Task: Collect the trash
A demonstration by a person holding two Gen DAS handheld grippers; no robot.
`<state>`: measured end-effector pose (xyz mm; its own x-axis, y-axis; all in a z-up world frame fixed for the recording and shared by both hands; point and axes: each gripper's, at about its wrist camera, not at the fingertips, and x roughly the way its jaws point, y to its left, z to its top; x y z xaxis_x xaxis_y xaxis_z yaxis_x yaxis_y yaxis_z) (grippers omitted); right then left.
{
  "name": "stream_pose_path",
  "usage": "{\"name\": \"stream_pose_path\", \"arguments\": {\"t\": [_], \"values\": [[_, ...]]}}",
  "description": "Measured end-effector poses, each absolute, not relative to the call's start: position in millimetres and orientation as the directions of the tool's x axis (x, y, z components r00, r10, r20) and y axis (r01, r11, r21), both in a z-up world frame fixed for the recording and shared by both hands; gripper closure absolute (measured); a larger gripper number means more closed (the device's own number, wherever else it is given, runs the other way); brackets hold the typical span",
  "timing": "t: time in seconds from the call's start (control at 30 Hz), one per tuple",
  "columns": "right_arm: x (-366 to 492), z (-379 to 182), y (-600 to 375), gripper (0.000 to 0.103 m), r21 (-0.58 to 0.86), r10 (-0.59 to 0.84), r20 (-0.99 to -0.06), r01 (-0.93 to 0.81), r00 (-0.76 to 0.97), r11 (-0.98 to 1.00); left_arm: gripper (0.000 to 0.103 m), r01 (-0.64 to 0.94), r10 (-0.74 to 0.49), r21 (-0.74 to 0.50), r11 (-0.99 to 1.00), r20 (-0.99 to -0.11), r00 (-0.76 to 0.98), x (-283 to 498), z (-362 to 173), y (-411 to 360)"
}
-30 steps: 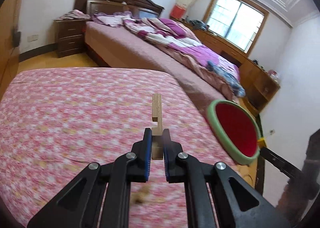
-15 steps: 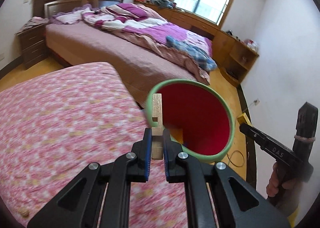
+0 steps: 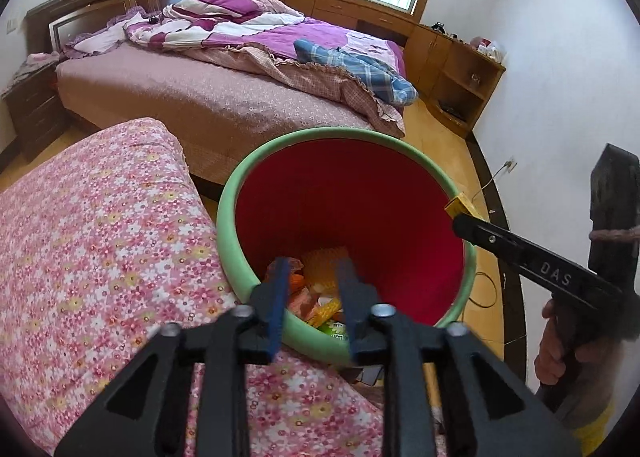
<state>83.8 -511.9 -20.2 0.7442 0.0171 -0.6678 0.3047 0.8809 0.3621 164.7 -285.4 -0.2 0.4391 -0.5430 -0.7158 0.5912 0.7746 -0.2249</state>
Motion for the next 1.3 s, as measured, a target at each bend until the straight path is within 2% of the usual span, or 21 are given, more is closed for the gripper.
{"name": "stream_pose_path", "arguments": {"t": [0.07,0.23,0.57,0.7,0.97,1.3], "values": [[83.6,-20.1,-509.2,0.056,0.365,0.023,-0.666,0.299,0.746,0.882,0.069,0.583,-0.535,-0.22,0.782,-0.716,0.448,166.1,0.2,-284.4],[77.5,-15.1,-501.6,0.049,0.371,0.029,-0.654,0.286,0.756,0.884,0.063,0.534,-0.504,-0.221,0.816,-0.724,0.471,168.9,0.4,-273.7],[52.8,7.5,-471.7,0.032,0.346,-0.002,-0.633,0.285,0.774,0.894,0.061,0.442,-0.447,-0.218,0.87,-0.728,0.52,150.5,7.3,-225.4],[41.6,17.4,-456.9,0.03,0.342,-0.003,-0.615,0.27,0.789,0.9,0.061,0.408,-0.435,-0.229,0.884,-0.723,0.537,140.9,12.7,-200.7],[24.6,34.1,-415.4,0.018,0.326,0.015,-0.588,0.221,0.808,0.919,0.061,0.334,-0.393,-0.229,0.914,-0.705,0.591,115.9,28.0,-147.8],[7.8,48.7,-350.1,0.014,0.308,0.08,-0.551,0.113,0.83,0.945,0.061,0.25,-0.325,-0.21,0.945,-0.676,0.661,78.1,45.8,-89.3]]}}
